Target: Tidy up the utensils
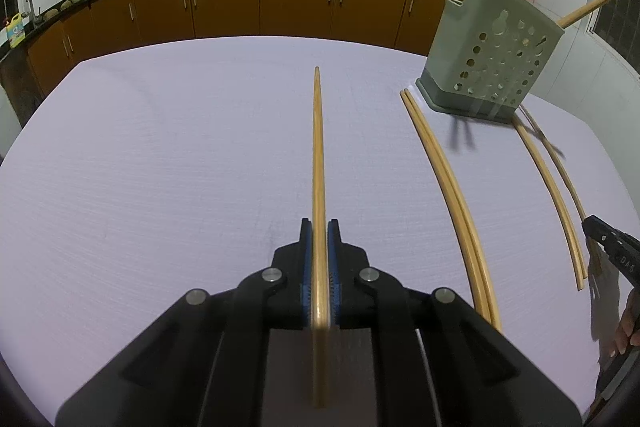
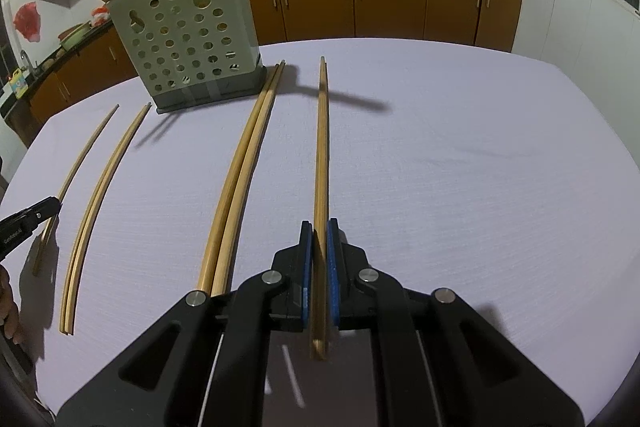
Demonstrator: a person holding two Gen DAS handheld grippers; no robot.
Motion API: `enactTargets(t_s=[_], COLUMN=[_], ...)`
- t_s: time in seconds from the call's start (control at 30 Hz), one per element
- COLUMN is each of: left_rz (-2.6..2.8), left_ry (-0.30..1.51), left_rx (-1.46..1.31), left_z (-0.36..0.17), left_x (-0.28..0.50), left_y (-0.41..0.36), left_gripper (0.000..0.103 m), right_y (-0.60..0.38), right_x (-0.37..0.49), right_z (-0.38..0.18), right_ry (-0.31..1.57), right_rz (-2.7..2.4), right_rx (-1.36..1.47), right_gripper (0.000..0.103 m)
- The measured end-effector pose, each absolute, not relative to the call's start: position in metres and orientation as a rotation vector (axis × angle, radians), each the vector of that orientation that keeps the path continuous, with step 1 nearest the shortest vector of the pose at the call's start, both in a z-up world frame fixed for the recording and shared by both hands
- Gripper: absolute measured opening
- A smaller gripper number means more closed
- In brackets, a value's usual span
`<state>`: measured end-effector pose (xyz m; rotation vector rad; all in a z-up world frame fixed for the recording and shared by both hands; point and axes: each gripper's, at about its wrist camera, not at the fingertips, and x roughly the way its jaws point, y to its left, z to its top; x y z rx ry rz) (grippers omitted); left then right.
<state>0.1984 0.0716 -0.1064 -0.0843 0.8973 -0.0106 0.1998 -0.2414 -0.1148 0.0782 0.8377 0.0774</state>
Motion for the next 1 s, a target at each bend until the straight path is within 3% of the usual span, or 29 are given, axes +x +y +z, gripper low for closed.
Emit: enactTargets(t_s=[1.0], left_rz=[-0.012], left_ry=[0.897], left_rx=[-0.090], left_z=[-0.1069], left_x=[0.1982], left_y=[0.0731], left_gripper=[0.010], right_y=[-0.2400], right_x=[0.1989], right_z=[-0.1142], right_ry=[0.838], right_rz=[0.075], right_rx=[0.073], right_gripper=[0.008])
